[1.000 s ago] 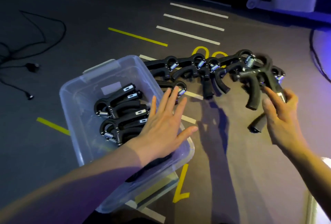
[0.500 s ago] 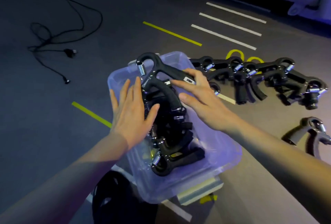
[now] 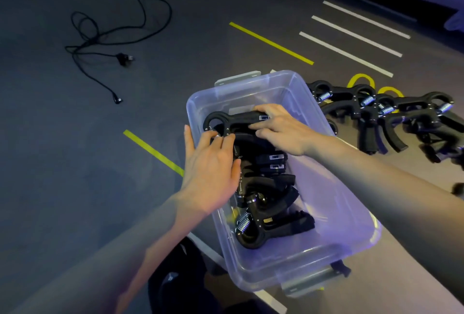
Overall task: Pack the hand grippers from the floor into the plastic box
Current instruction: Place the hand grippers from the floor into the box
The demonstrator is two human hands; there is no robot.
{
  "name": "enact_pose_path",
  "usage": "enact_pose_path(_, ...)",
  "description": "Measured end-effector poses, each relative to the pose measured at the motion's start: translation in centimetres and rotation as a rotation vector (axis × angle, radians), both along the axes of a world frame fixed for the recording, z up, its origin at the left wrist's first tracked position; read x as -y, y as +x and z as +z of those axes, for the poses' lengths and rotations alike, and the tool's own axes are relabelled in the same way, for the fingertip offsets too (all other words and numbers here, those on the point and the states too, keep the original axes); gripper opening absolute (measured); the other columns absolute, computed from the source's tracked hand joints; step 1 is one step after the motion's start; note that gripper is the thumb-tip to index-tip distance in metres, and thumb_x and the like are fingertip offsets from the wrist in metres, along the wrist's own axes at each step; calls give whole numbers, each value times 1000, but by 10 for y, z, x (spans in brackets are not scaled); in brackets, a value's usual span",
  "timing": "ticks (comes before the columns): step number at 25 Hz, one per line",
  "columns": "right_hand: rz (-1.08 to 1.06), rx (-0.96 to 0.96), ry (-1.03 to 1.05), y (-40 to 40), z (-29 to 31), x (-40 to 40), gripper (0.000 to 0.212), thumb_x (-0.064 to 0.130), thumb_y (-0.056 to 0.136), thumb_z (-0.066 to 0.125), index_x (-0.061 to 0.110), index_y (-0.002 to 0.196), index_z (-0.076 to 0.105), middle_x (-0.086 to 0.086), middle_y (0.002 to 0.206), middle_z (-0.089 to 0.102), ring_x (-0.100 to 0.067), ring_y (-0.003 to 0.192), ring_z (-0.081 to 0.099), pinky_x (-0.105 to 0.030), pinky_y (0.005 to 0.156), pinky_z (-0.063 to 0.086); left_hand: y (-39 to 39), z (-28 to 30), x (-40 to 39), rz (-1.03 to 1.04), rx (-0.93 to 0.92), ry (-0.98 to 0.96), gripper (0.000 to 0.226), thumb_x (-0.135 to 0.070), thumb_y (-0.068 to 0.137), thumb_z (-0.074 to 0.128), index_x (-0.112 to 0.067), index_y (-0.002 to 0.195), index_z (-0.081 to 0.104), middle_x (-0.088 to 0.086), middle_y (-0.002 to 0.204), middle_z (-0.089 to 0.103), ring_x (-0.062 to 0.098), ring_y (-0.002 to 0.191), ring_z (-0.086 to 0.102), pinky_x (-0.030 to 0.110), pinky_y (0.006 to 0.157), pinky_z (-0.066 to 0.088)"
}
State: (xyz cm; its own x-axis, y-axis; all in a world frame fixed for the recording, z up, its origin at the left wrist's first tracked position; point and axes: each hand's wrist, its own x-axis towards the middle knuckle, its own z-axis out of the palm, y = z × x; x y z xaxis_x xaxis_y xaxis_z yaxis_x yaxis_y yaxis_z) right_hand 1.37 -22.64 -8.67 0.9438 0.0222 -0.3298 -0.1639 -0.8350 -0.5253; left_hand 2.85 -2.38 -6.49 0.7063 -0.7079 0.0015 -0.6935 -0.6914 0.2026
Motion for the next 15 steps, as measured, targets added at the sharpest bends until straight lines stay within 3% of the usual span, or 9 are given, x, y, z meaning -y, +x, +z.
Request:
enact_pose_path(2,60,21,-117,4,-9,1,39,32,99,34,18,118,65,-2,153,26,-22,142,13,-34,116,12,0,-2,0,4,11,-10,41,-26,81,60,-7,118,56,8,98,66,31,113,49,60,108,4)
enact_pose_path(5,56,250,-250,-9,-19,-7,42,39,95,37,11,107,66,-10,147,33,-29,136,26,-40,113,23,0,-3,0,14,9,-16,40,-25,81,60,-7,116,57,8,99,67,32,114,49,59,108,5)
enact_pose_path(7,89,296,-293,-19,-23,-17,45,43,95,38,12,119,58,-13,150,27,-35,138,23,-45,114,23,-1,-4,0,16,19,-20,39,-24,80,61,-7,114,58,8,97,67,32,112,50,60,108,7)
enact_pose_path(9,171,181,-393,-23,-26,-24,56,50,96,31,22,144,34,-10,158,7,-36,144,4,-49,116,9,-1,-5,1,19,28,-28,38,-23,78,62,-7,113,59,8,96,67,31,110,52,60,107,9)
enact_pose_path(11,225,135,-512,-20,-28,-22,62,54,96,29,30,150,11,-4,159,-9,-34,145,-7,-50,115,1,-1,-4,1,22,19,-30,39,-24,79,61,-8,115,58,7,98,67,30,111,50,59,108,6)
enact_pose_path(15,275,122,-653,-13,-25,-15,61,43,97,40,27,149,12,-1,159,-13,-28,146,-6,-51,115,4,0,-3,0,24,13,-26,33,-24,80,60,-9,109,59,5,96,67,29,110,51,59,108,7)
